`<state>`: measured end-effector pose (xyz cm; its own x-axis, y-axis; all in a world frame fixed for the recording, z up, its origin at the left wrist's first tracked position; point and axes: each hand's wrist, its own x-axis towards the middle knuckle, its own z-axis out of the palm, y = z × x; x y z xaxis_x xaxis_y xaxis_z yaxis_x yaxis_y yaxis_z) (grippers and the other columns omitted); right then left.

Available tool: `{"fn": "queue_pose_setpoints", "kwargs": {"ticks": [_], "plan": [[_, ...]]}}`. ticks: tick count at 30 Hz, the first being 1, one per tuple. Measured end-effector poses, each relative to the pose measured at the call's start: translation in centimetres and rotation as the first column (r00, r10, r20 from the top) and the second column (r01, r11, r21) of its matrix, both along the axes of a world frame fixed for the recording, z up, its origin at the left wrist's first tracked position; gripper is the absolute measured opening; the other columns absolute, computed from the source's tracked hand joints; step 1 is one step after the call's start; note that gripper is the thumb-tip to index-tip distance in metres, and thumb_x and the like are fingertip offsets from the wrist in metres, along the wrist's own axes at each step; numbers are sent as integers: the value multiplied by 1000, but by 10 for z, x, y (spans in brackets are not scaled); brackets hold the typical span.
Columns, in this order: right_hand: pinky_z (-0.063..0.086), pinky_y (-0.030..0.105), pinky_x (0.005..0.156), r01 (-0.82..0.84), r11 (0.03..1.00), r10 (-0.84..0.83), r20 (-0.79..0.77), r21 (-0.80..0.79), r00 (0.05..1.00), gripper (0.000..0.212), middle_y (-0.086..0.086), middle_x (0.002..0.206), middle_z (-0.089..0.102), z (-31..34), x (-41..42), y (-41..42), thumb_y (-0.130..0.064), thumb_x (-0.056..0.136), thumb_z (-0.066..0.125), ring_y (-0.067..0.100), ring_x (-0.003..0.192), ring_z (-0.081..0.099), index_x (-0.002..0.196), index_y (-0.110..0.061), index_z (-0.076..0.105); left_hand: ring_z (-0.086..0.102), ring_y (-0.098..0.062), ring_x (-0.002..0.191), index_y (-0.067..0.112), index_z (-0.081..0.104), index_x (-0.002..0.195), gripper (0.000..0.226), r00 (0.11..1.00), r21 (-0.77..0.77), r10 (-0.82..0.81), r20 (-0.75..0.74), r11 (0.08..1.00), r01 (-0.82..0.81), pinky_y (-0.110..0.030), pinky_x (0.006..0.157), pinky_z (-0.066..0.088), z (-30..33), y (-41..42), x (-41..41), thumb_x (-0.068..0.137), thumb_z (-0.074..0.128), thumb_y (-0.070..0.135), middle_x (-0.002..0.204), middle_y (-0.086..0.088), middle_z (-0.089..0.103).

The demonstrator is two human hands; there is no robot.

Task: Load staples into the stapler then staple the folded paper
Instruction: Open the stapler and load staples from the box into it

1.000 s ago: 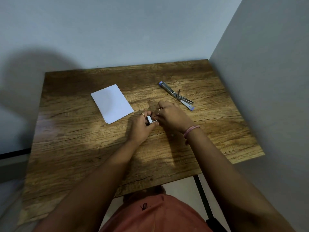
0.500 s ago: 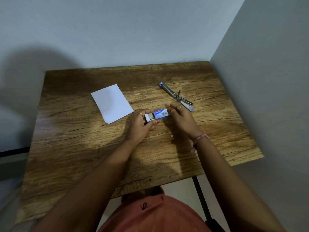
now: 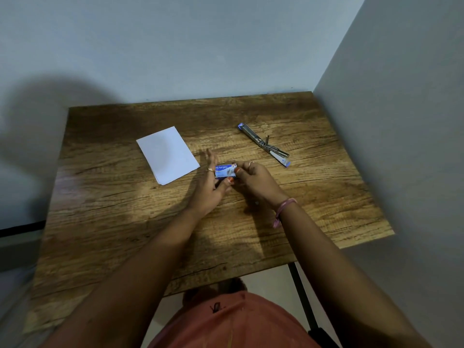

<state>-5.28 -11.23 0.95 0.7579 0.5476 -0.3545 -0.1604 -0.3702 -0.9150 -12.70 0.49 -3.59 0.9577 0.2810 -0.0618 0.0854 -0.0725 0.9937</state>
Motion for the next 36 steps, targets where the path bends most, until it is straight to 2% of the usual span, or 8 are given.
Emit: {"fn": "queue_pose_setpoints", "kwargs": {"ticks": [6,11,16,20,25,27,31,36], "plan": [[49,22,71,27,995,-19,-83,93,996,27,7,92,63,2,3,-14,-5,98,44,11,77,57,122,0,56,64,-12,100,21,25,149,64,998,103,55,-13,993,-53,-25,79,58,-7,-2,3,94,55,8,128,-5,55],[42,19,97,-138,972,193,302,-192,934,25,7,119,66,-3,15,-61,-11,93,57,11,108,59,115,-6,66,67,-15,97,16,45,134,46,981,57,187,-58,981,-184,-35,69,61,-5,-6,6,91,60,10,125,-11,61],[41,10,95,-129,982,171,350,-142,921,17,-1,110,67,-19,1,-102,-14,82,71,-2,104,58,99,-11,73,69,-18,65,17,47,127,39,952,259,284,-116,934,-247,-33,47,58,5,-2,25,91,60,19,100,-12,70],[43,9,82,-60,987,128,494,-151,860,33,-1,99,64,-33,-10,-100,-22,73,80,-2,86,56,105,-19,73,70,-28,85,11,45,135,49,924,470,345,-166,851,-234,-45,69,59,14,8,46,90,62,22,136,-8,49],[45,14,81,-37,989,112,576,-140,810,23,-6,98,65,-41,-10,-98,-25,75,79,-4,90,58,97,-21,75,63,-34,108,3,49,132,49,902,536,344,-262,829,-160,-43,66,60,14,15,65,89,64,20,157,0,24],[48,21,83,-33,992,101,591,-125,800,17,-3,98,67,-41,-11,-97,-24,77,77,3,93,60,94,-20,76,60,-35,113,5,48,134,52,897,526,348,-272,835,-164,-41,63,60,14,16,68,88,66,20,158,-1,20],[49,22,80,10,995,51,599,-98,799,11,-4,93,68,-42,-13,-95,-22,79,75,5,89,61,90,-20,76,38,-27,135,5,45,137,57,901,612,385,-198,767,-193,-36,103,42,16,9,72,87,67,24,153,-9,29],[50,21,70,228,972,-235,362,64,902,8,-5,69,67,-39,-13,-96,-17,81,73,3,67,61,90,-15,74,57,-25,109,9,60,120,37,955,546,296,-16,802,-239,-27,88,42,27,-18,86,86,67,22,120,-12,61]]}}
